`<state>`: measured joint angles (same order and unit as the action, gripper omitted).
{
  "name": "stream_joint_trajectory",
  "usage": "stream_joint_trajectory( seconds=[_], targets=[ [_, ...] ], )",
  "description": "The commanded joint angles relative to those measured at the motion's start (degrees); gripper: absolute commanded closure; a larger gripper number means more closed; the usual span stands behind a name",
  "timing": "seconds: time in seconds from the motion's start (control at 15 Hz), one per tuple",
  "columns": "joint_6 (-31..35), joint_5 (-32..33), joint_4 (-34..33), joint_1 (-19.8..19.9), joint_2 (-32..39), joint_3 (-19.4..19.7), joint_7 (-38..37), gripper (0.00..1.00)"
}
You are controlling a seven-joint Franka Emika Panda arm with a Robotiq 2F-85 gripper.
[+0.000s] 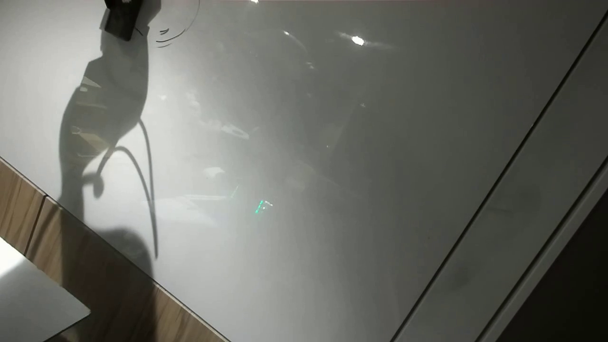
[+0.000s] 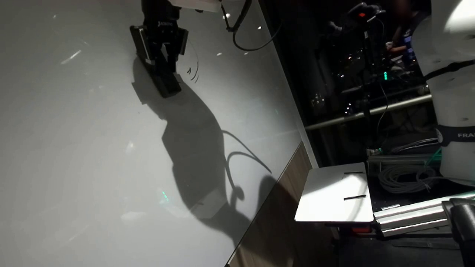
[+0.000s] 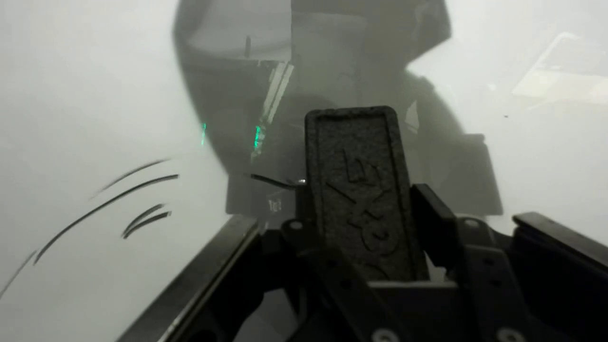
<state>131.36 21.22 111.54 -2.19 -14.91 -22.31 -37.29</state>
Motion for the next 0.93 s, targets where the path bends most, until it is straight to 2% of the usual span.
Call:
stream_joint_trajectory(
  seconds=[0.0,0.47,0.87],
  targets=[
    [2.92,4.76,1.91,1.90,2.12,3.31,-0.35,0.72],
    [2.81,7.64,5.69,3.13,2.34,6.16,-0.76,0.72],
    [1.46,6.80,3.95,2.79,3.51,6.66,-1.00,0.72]
  ],
)
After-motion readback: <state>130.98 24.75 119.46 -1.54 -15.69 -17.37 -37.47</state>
